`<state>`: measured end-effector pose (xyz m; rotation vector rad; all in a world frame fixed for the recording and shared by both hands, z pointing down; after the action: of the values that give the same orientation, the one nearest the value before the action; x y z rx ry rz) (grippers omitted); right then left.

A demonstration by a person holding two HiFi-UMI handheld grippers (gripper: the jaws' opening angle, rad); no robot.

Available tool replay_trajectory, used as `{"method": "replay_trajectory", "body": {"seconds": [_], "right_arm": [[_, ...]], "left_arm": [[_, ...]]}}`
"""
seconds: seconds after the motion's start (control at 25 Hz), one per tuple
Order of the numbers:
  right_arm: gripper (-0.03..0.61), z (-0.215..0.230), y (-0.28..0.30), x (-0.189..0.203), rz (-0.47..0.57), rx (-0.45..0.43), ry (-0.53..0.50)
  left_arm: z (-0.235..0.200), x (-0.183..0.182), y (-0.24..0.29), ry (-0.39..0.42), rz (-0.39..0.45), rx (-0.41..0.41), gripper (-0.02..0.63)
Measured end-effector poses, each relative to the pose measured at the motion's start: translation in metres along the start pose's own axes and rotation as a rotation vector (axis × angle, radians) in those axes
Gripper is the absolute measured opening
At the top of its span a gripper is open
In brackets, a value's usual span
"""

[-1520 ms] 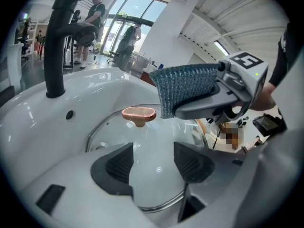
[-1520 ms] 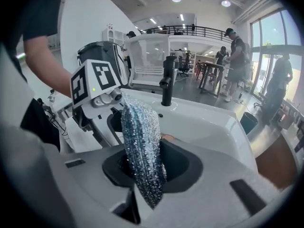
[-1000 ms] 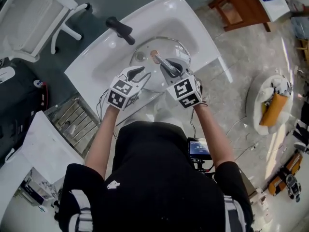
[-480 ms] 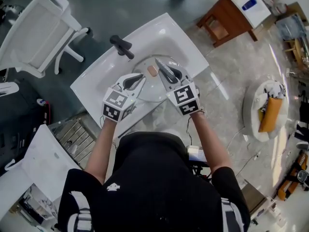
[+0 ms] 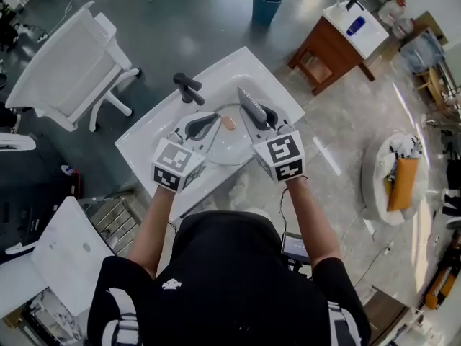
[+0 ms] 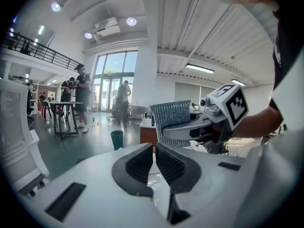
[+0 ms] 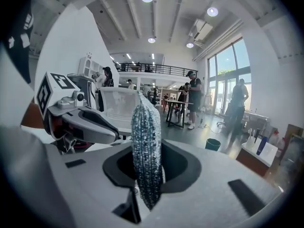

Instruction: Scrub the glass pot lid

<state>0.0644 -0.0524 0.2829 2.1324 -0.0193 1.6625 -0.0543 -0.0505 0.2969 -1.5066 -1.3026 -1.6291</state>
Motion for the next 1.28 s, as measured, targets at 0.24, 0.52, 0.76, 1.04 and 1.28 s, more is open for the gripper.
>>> {"method": "replay_trajectory", "body": {"seconds": [0.24, 0.52, 0.76, 1.04, 1.28], "right_arm": [[0.072, 0.001, -0.024, -0.040, 0.088, 0.053, 0.021], [0.072, -0.012, -0.053, -0.078, 0.179, 0.082, 0.015], [0.072, -0.024, -0.075, -0.094, 0.227, 0.105, 0.024], [0.072, -0.035, -0.094, -0.110, 0.290, 0.135, 0.013], [0.072, -0.037, -0.101, -0.114, 0.301, 0.148, 0.016]], "left_arm": [[0.009, -0.041, -0.030, 0.071, 0.073, -0.032, 0.018], [0.028, -0.078, -0.057, 0.134, 0.161, -0.037, 0.018], [0.042, -0.096, -0.080, 0.173, 0.221, -0.054, 0.018], [0.049, -0.108, -0.106, 0.186, 0.280, -0.085, 0.018], [0.056, -0.118, -0.113, 0.185, 0.291, -0.087, 0.018]]}}
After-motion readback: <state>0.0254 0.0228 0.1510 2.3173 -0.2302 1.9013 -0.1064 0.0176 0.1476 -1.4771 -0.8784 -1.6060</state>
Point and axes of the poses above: the fingertips, and each gripper's own axes: y forward along the fingers, z to its right, x out of its underside, the point moved 5 cm from there along -y, backward along the fingers, and after that the axes turned 11 degrees about x, right-handed, at the moved point
